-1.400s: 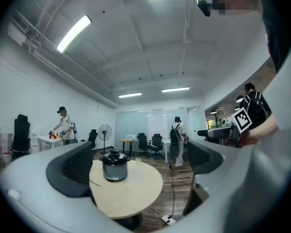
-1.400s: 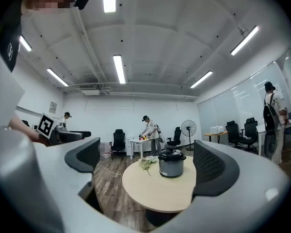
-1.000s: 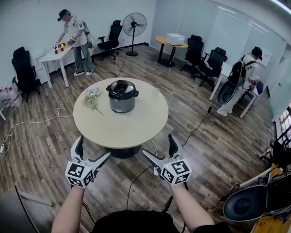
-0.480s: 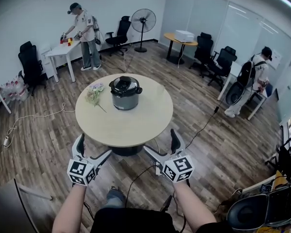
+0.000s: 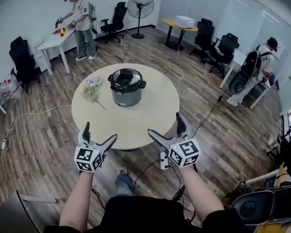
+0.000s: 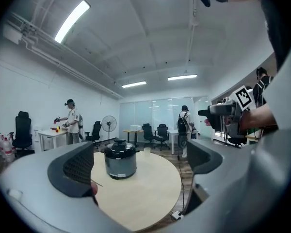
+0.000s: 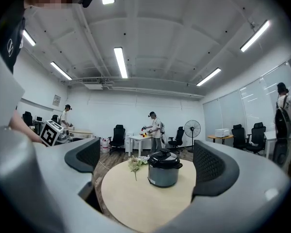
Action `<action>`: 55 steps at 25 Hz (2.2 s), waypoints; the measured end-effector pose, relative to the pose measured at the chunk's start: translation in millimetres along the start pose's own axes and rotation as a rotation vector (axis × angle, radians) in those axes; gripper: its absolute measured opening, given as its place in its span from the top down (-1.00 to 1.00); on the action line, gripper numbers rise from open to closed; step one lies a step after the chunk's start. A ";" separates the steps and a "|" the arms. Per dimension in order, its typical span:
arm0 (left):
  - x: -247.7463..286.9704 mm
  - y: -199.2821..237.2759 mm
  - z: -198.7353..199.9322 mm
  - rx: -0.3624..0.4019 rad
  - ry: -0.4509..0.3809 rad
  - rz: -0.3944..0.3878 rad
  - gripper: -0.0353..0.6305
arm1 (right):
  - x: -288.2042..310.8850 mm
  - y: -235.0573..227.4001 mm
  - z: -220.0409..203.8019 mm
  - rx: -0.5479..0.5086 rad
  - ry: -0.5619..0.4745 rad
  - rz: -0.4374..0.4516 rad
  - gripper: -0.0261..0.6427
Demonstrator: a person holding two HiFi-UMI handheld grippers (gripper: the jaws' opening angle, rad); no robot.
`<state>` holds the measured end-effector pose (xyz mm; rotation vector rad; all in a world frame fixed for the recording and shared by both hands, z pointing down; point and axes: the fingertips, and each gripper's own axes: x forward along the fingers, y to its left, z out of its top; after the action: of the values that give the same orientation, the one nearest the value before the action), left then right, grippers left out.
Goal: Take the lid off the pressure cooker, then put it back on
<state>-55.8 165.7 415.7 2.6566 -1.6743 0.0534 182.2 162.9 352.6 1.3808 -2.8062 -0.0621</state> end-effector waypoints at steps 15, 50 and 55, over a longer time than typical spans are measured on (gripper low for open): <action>216.5 134.2 -80.6 -0.010 0.136 -0.203 -0.88 | 256.2 -90.9 4.2 -0.048 0.120 -0.045 -0.86; 401.2 170.6 -258.8 -0.114 0.399 -0.122 -0.88 | 493.6 -152.4 -136.2 -0.284 0.731 0.471 -0.78; 403.7 170.9 -260.6 -0.112 0.402 -0.097 -0.88 | 522.7 -146.4 -159.8 -0.344 0.856 0.558 -0.66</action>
<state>-43.3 -267.2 685.0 2.4325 -1.3781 0.4456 -16.1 -345.2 503.3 0.3654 -2.1798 0.0435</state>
